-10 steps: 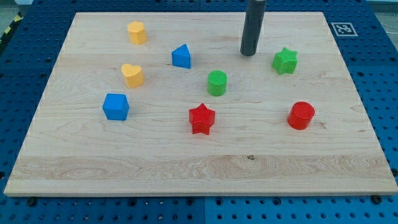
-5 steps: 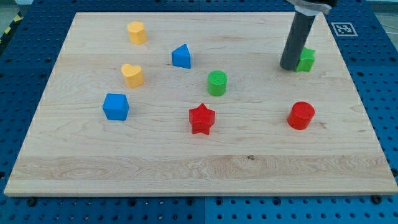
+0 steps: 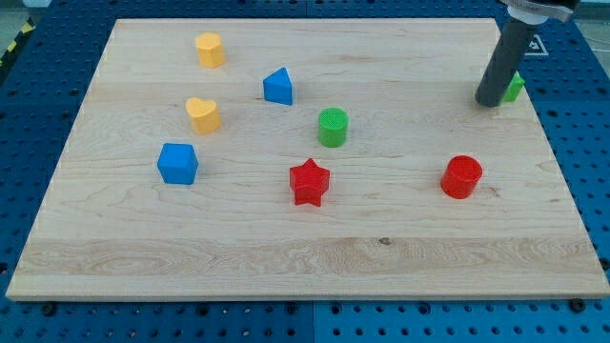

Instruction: Slide the green star diagonally top right to the red circle

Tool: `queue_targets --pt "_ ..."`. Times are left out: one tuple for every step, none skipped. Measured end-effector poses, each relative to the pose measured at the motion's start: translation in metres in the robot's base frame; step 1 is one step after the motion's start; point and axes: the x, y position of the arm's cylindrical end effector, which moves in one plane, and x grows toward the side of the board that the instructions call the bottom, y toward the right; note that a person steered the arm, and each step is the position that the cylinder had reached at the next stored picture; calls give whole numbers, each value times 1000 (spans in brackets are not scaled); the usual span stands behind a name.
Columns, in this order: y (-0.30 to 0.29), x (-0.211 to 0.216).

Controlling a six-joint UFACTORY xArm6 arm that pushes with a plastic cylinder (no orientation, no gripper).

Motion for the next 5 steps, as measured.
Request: queue_targets --pt "-1 0" --pt "-23 10" --pt "-27 10" --pt "-57 11" --pt "-84 33"
